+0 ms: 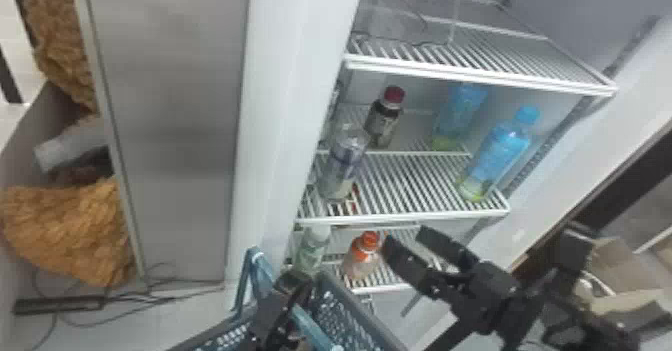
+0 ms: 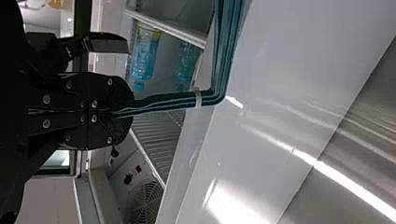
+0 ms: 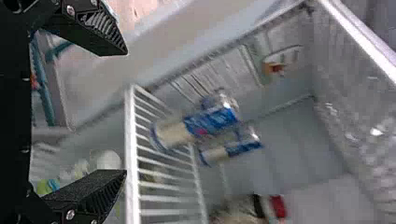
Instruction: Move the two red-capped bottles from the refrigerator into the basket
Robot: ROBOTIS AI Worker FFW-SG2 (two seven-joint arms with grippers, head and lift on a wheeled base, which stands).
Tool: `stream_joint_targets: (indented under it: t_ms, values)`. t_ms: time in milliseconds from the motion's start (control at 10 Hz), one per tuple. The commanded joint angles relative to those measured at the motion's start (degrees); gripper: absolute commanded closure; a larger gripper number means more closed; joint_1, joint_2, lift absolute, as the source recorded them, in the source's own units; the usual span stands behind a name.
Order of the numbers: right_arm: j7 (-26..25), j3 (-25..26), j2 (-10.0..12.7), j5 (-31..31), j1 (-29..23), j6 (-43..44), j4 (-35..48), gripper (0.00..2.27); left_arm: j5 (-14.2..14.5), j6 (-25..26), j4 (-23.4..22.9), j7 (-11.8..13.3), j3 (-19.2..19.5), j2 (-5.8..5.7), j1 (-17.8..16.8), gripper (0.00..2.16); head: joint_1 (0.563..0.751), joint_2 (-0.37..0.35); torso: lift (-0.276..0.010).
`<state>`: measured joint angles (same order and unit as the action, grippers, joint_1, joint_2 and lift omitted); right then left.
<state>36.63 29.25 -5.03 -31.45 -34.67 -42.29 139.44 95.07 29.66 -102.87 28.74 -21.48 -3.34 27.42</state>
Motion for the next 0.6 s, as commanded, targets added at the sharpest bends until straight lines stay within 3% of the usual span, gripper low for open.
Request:
stream_joint_targets:
  t_ms: [0,500]
  values:
    - [-0.4,2.1,0.7,0.4,-0.3,2.9,0.7,0.11,0.1,0.0,0.0,0.0,0.0,-0.09,0.1,1.20,0.695,-0.350,0.000]
    - [-5.2,4.0,2.1,3.0,1.2,15.0,-2.7,0.11,0.1,0.0,0.0,0.0,0.0,-0.09,0.0,1.20,0.695,-0.350,0.000]
